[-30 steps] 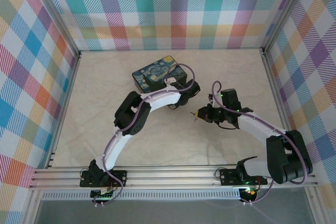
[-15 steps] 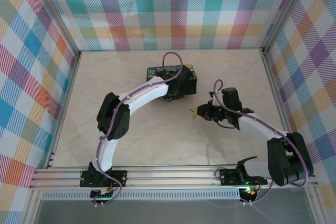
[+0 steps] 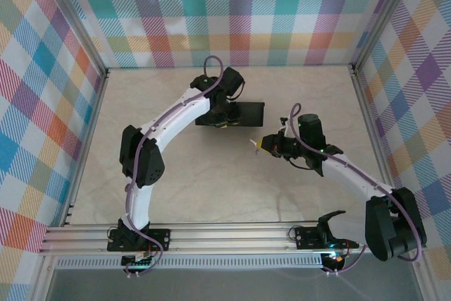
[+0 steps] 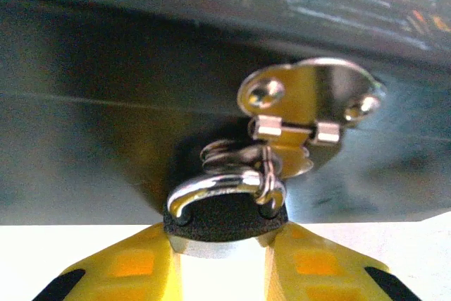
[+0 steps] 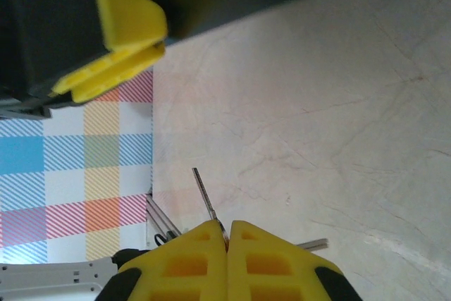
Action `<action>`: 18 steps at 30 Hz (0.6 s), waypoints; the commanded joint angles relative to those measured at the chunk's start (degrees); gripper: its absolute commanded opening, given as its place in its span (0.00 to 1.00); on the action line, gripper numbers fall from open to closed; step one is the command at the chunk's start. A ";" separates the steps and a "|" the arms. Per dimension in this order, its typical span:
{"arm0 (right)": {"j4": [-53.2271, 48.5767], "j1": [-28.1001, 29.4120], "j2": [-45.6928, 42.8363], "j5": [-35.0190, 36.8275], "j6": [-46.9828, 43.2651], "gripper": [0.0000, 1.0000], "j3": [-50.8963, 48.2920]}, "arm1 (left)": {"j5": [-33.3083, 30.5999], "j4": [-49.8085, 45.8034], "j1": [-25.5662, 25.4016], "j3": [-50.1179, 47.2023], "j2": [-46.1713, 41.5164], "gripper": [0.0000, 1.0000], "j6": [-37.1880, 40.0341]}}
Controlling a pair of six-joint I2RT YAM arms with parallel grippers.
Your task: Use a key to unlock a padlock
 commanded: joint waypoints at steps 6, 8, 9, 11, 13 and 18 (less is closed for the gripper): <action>-12.80 0.20 -6.10 -0.18 -5.28 0.00 6.35 | 3.17 -7.23 -0.11 0.75 -9.25 0.00 -5.53; -14.39 0.18 -6.91 -0.31 -5.61 0.00 6.94 | 2.58 -8.56 -0.21 1.37 -10.42 0.00 -6.67; -14.75 0.16 -7.27 -0.55 -5.61 0.00 7.07 | 2.41 -9.28 -0.22 1.66 -10.89 0.00 -7.03; -15.25 0.19 -7.73 -0.84 -5.46 0.00 7.30 | 1.74 -11.00 -0.52 2.02 -11.59 0.00 -7.94; -15.54 0.13 -7.99 -1.04 -5.52 0.00 7.43 | 2.27 -11.27 -0.91 1.57 -12.42 0.00 -8.45; -15.49 0.13 -8.00 -1.11 -5.46 0.00 7.87 | 0.58 -11.67 -1.27 0.66 -12.53 0.00 -6.92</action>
